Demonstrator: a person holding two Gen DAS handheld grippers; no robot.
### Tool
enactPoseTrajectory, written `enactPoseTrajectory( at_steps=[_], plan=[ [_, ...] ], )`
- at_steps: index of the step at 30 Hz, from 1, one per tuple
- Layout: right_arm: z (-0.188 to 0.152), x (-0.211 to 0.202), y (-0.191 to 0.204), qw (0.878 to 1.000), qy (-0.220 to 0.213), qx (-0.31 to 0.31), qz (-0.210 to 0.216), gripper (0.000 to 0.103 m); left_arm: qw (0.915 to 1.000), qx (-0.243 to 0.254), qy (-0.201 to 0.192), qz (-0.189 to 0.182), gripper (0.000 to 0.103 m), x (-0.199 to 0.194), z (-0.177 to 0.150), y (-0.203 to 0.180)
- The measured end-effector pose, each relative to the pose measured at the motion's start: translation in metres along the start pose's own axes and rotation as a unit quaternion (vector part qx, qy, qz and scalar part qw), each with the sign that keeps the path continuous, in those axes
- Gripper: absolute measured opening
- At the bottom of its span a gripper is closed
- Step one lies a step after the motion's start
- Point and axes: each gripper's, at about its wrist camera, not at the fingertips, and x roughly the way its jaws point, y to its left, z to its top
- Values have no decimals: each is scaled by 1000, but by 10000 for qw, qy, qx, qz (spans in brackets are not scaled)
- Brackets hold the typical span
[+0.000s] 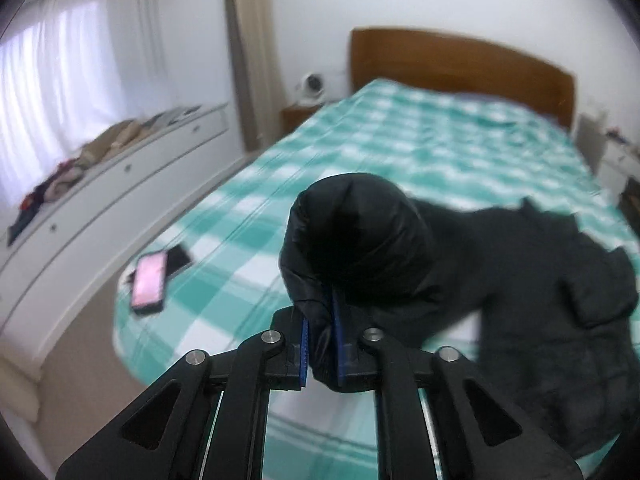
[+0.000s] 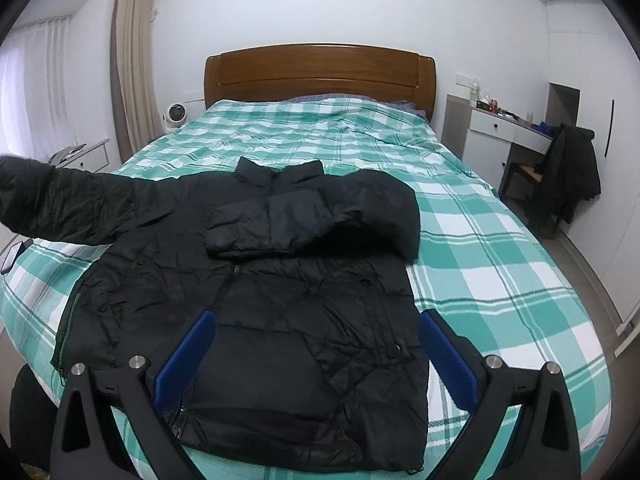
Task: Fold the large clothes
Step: 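Grasp the jacket sleeve with the left gripper and pull it outward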
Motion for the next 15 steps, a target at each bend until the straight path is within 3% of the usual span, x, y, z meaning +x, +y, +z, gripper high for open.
enactPoseTrajectory(
  at_steps=[3,5,6,10,15],
  plan=[
    [7,9,3,9998,38,-171,67,103,9985,25,128,535,30,13,-14,12],
    [14,20,7,9993,131,-293,187,103,9978,-127,188,628,52,12,-26,24],
    [18,26,9,9989,179,-365,236,103,9977,-201,193,622,56,11,-28,24],
    [36,68,35,9922,385,-1097,447,103,9987,-245,143,417,62,-1,-39,16],
    [57,144,92,9720,468,-2168,776,103,9994,-278,1,-226,73,-26,-52,-17]
  ],
)
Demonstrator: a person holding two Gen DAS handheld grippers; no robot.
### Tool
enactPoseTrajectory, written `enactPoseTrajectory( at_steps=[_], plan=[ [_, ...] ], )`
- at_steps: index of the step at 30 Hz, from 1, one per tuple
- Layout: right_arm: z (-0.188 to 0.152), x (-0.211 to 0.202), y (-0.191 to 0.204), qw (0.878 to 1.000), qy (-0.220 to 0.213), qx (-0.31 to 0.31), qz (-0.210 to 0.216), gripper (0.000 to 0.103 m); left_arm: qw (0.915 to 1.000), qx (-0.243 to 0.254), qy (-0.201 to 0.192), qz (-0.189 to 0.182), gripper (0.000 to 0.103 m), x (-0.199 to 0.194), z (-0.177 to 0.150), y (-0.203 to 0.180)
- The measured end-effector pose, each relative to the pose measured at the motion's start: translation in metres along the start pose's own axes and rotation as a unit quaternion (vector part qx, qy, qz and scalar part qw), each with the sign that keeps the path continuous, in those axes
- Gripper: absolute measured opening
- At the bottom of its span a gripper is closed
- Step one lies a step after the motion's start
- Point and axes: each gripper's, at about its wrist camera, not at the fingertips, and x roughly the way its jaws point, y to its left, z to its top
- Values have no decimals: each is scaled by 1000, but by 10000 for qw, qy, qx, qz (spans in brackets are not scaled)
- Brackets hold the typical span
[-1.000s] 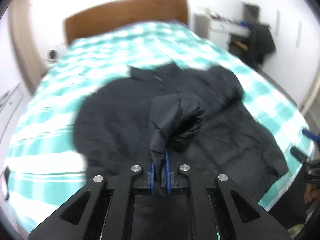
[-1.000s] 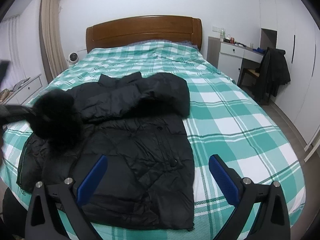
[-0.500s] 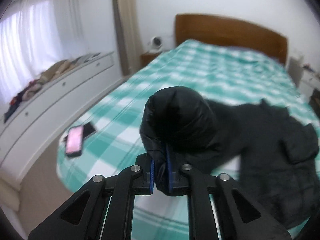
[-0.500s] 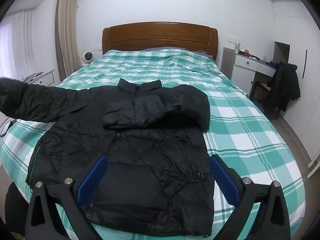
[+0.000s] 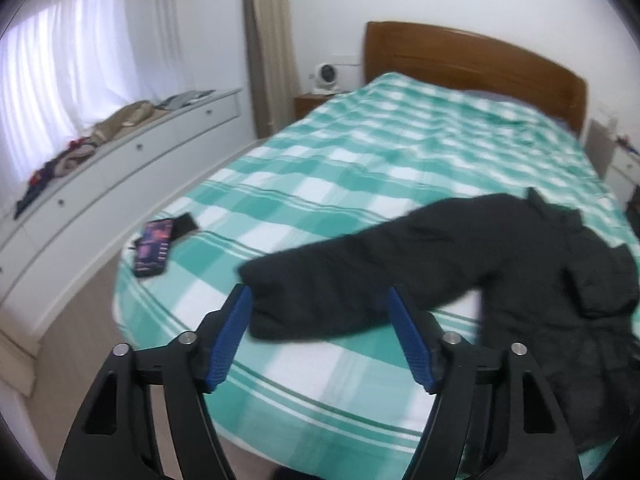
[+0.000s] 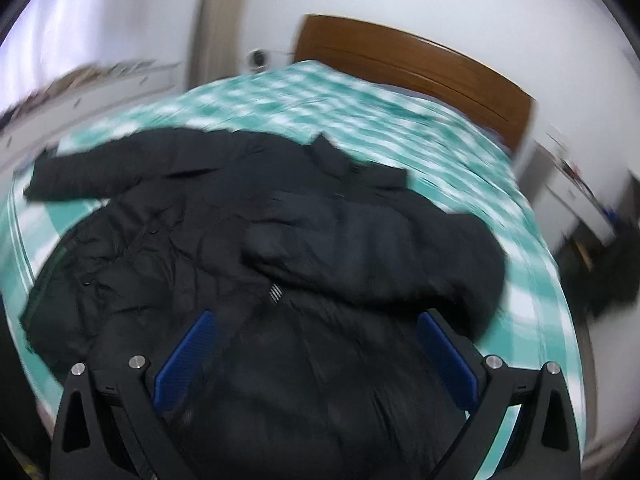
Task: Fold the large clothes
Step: 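Grasp the jacket sleeve with the left gripper and pull it outward, then grasp the other sleeve with the right gripper and spread it outward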
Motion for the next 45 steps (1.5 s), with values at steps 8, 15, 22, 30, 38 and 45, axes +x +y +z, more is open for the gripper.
enactPoseTrajectory(
  at_steps=[8,15,22,30,38,45],
  plan=[
    [27,114,3,9969,695,-185,325,54,9975,321,73,-621,81,-24,-34,-66],
    [15,-21,-102,9852,-495,1627,226,0,9915,1003,238,-796,81,-9,-59,-106],
    [-13,-124,-195,9782,-654,1718,-966,15,9880,1048,495,-1020,81,8,-67,-135],
    [2,-19,-94,9971,81,744,135,81,9859,977,465,-1273,82,-7,-71,-155],
    [52,122,25,9986,445,218,170,81,9878,1014,556,-1042,88,-7,-87,-146],
    [44,87,-31,9850,128,1713,142,16,9869,1031,815,-930,88,8,-106,-136]
  ],
)
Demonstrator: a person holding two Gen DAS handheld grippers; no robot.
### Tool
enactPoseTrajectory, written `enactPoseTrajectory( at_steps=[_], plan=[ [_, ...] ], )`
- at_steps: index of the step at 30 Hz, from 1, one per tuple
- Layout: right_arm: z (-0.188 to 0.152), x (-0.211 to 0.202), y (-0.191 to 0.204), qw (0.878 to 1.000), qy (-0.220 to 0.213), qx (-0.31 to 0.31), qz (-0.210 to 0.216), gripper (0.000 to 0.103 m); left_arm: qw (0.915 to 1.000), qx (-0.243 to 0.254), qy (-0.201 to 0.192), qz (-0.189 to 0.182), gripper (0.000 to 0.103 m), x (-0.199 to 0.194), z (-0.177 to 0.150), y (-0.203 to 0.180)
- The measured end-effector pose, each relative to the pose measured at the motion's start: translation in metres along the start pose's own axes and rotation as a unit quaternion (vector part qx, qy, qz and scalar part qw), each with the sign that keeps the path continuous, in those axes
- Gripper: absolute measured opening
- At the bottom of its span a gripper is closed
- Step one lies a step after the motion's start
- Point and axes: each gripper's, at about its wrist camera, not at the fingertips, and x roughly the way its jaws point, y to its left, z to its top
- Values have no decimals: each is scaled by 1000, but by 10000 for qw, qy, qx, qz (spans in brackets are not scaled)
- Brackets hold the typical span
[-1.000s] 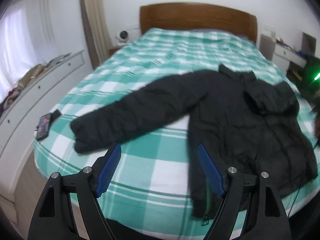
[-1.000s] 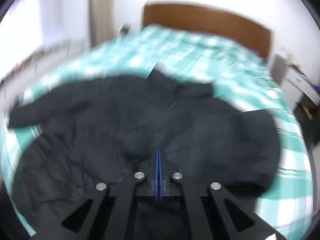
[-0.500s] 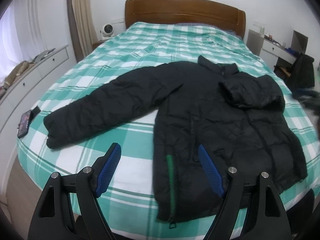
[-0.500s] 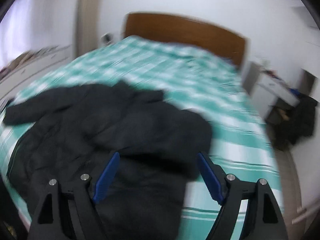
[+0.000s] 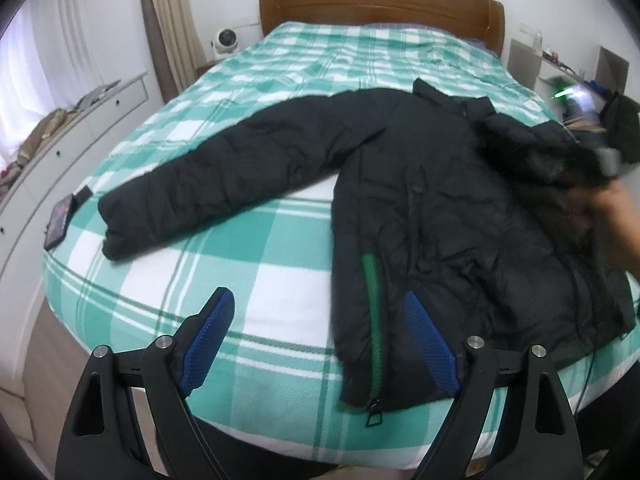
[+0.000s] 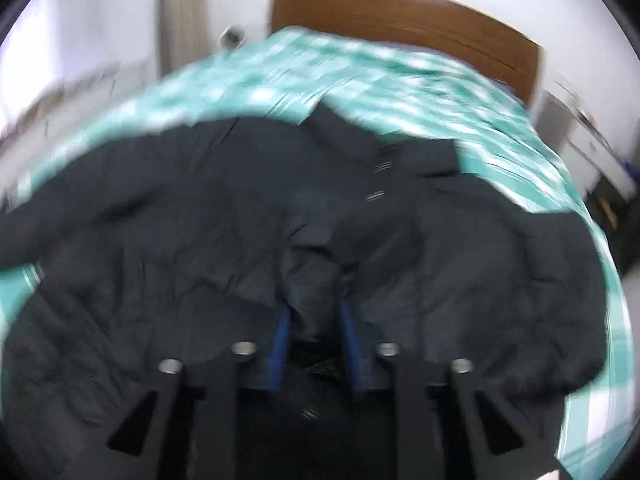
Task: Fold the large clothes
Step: 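Grasp the other sleeve with the right gripper and spread it outward, then grasp the jacket hem with both grippers and straighten the body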
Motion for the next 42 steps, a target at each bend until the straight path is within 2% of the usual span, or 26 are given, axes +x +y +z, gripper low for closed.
enactPoseTrajectory(
  at_steps=[3,5,8,11,14,16,19,21,23,24,25,26,28,30,31,32,33,35,37,40,41,42],
  plan=[
    [2,-76,-60,9965,-546,628,52,15,10000,4,34,29,88,6,0,-2],
    [2,-127,-102,9921,-890,875,-91,14,10000,-6,21,15,88,7,3,-3],
    [-2,-204,-175,9805,-1365,1316,-527,14,10000,-15,-17,-31,88,6,8,-10],
    [-14,-268,-249,9627,-1696,1727,-1209,14,9999,1,2,-108,88,6,14,-17],
    [-33,-309,-320,9437,-1757,2060,-1899,14,9999,50,-9,-151,88,4,20,-25],
    [-43,-318,-358,9350,-1625,2257,-2203,14,9998,68,-45,-183,88,1,24,-29],
    [-76,-321,-422,9127,-1326,2713,-2754,14,9998,64,-64,-188,88,-2,28,-32],
    [-103,-319,-461,8949,-1079,3090,-3034,21,9999,75,-37,-127,88,-1,29,-31],
    [-133,-324,-490,8725,-844,3425,-3380,63,9999,85,14,-72,88,0,28,-29],
    [-147,-326,-497,8647,-782,3488,-3528,66,9999,111,35,-56,88,1,27,-27],
    [-160,-327,-496,8633,-698,3444,-3623,66,9998,182,50,-7,89,3,24,-26],
    [-169,-327,-488,8684,-616,3322,-3630,66,9997,248,82,34,94,5,21,-26],
    [-187,-324,-455,8890,-438,2978,-3450,66,9993,322,180,-33,101,13,13,-25],
    [-200,-305,-399,9306,-185,2586,-2584,66,9987,306,406,-87,101,31,-3,-23],
    [-205,-299,-374,9428,-105,2525,-2173,66,9982,292,506,-99,101,37,-8,-22],
    [-214,-286,-339,9587,21,2467,-1413,66,9973,252,676,-138,101,49,-18,-21],
    [-222,-274,-309,9665,123,2423,-833,67,9966,219,782,-136,101,56,-24,-19],
    [-235,-246,-258,9723,386,2307,0,67,9953,127,918,-264,101,67,-33,-17],
    [-244,-218,-218,9715,700,2217,449,67,9942,8,977,-458,101,74,-37,-15],
    [-255,-184,-190,9743,986,1931,610,67,9922,26,990,-760,101,80,-37,-19],
    [-255,-172,-184,9741,1088,1857,694,67,9915,80,995,-836,92,82,-36,-22],
    [-254,-160,-180,9745,1170,1764,748,67,9895,130,1046,-990,79,84,-36,-25]
  ],
)
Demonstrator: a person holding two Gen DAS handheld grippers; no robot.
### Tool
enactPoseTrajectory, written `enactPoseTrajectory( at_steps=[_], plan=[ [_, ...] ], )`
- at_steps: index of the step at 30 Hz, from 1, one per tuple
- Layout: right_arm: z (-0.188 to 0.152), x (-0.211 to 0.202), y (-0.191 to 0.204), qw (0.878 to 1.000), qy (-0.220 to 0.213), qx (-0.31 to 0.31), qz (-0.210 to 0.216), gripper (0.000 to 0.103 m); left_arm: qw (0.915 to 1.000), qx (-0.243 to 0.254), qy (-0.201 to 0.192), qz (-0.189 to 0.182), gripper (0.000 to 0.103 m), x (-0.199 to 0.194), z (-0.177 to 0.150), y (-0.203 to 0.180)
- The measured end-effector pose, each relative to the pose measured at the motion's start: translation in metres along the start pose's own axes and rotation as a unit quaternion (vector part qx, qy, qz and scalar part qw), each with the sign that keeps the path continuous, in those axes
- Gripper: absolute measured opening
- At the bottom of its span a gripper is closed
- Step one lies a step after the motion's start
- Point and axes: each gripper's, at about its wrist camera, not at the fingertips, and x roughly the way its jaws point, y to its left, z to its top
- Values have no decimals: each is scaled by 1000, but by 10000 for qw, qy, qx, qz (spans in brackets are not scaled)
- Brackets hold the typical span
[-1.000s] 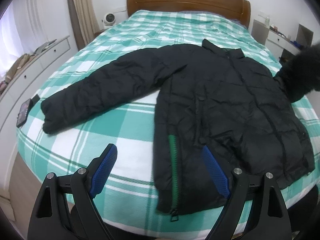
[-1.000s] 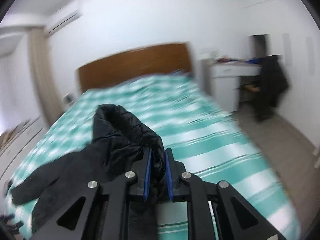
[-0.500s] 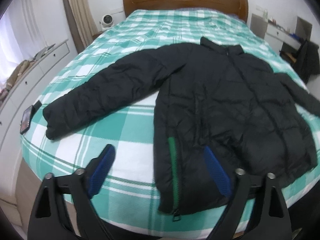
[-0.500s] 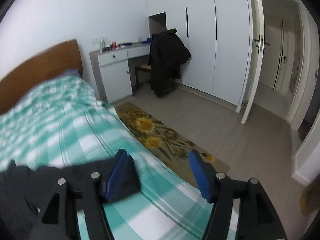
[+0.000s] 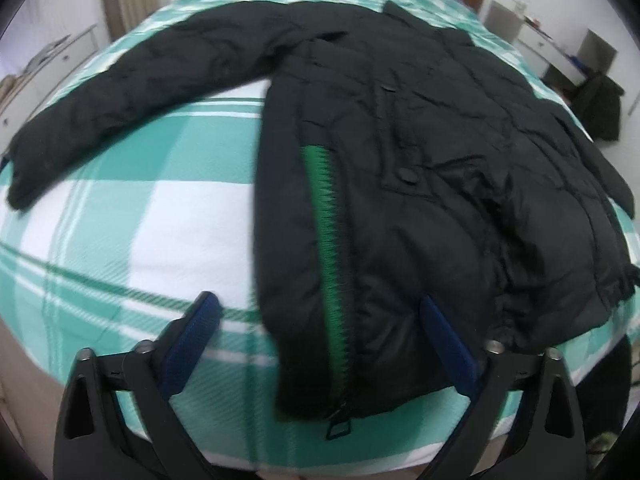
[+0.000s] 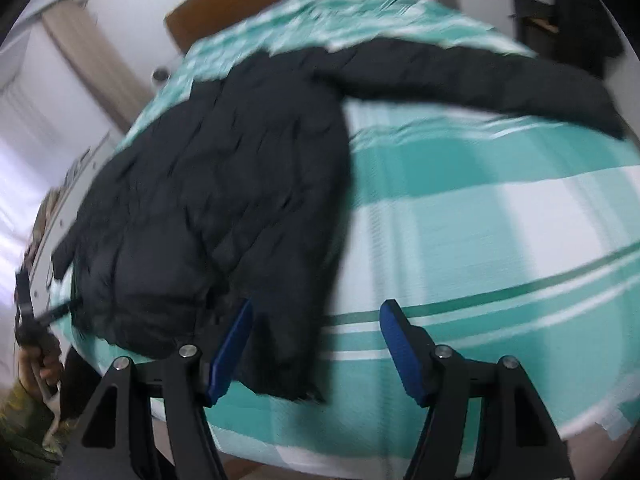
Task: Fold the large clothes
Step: 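Grasp the jacket hem with both grippers and straighten the body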
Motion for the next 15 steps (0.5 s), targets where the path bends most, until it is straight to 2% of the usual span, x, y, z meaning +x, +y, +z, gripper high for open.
enactPoseTrajectory(
  at_steps=[1,2,3,5,7,11,15],
  plan=[
    [-2,2,6,10000,35,-36,-12,60,9998,35,101,-165,51,2,0,-2],
    [-1,2,8,10000,60,-47,44,26,9999,71,140,-73,40,2,-1,-4],
    [0,-1,10,10000,56,-51,-63,21,9998,163,120,-32,34,-2,0,-7],
    [7,-10,13,9999,32,-112,-77,18,9997,186,113,-110,21,-11,-1,-5],
    [9,-24,21,9996,11,-242,-160,17,9996,225,72,-157,17,-21,-3,-3],
    [9,-34,30,9983,77,-510,-255,17,9990,373,115,-222,16,-38,-14,1],
    [-13,-38,39,9967,267,-660,-387,17,9976,629,292,-84,15,-46,-41,0]
  ],
)
